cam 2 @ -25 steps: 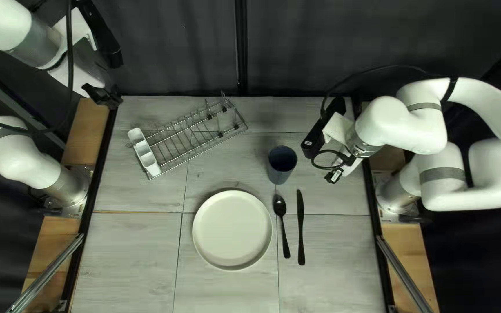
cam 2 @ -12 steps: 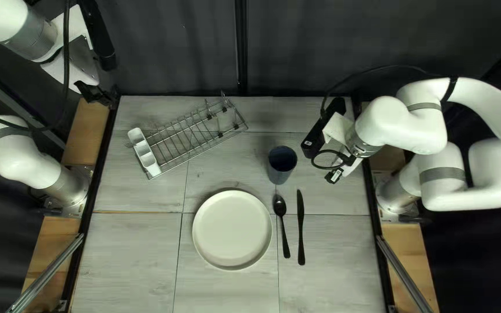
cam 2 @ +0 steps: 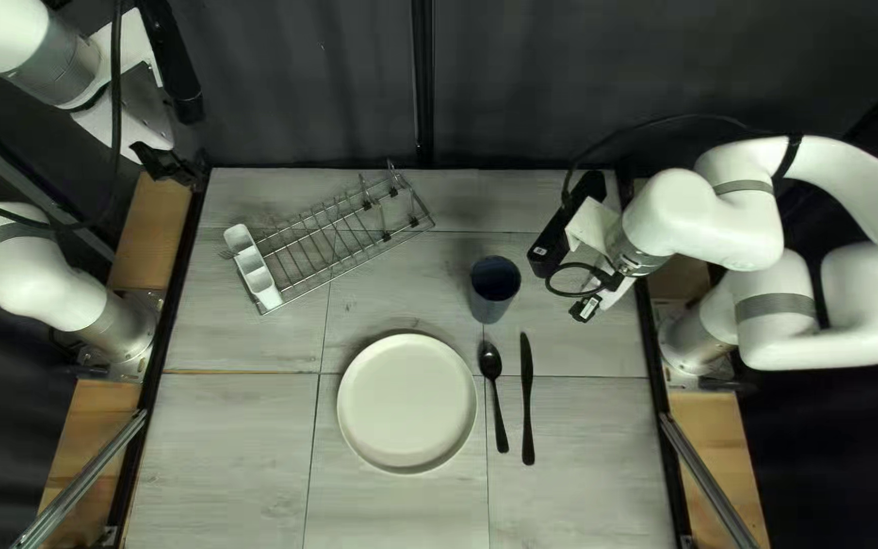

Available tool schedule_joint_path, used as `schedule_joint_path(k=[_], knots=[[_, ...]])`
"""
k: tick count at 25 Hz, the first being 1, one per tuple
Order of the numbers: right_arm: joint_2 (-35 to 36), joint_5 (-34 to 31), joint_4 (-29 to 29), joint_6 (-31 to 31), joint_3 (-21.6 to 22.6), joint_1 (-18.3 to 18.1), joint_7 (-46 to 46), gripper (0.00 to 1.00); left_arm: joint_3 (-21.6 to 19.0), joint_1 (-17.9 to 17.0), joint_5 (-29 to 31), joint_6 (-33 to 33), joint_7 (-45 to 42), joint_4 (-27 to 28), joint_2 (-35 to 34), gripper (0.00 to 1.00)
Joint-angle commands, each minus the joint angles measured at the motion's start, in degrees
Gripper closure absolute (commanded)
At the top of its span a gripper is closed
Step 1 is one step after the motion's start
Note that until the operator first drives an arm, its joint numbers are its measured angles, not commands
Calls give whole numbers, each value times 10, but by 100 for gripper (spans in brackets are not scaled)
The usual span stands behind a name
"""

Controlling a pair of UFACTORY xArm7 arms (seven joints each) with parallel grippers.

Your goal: Pick up and place plate onto table. Place down one fork to the left of the plate. Place spoon and knife to the right of the plate. Place cup above the knife and spoon

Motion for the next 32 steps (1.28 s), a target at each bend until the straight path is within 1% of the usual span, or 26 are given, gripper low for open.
schedule_joint_path(k=[1, 6, 11, 13, 14, 18, 23, 24, 27, 32], knots=[[0, 0, 0, 0, 0, 0, 0, 0, -9, -3, -3, 2, -6, -10, -2, 0], [0, 0, 0, 0, 0, 0, 0, 0, -30, -10, -16, -8, -21, -30, -2, 0], [0, 0, 0, 0, 0, 0, 0, 0, -58, -13, -25, -28, -39, -42, 20, 0], [0, 0, 0, 0, 0, 0, 0, 0, -59, -13, -26, -37, -37, -53, 24, 0], [0, 0, 0, 0, 0, 0, 0, 0, -58, -12, -25, -51, -35, -71, 25, 0], [0, 0, 0, 0, 0, 0, 0, 0, -62, -8, -22, -77, -41, -109, 22, 0], [0, 0, 0, 0, 0, 0, 0, 0, -77, -7, -20, -106, -59, -169, 3, 0], [0, 0, 0, 0, 0, 0, 0, 0, -80, -8, -21, -120, -63, -191, -3, 0], [0, 0, 0, 0, 0, 0, 0, 0, -82, -8, -25, -141, -68, -226, -13, 0], [0, 0, 0, 0, 0, 0, 0, 0, -83, -9, -32, -158, -75, -253, -20, 0]])
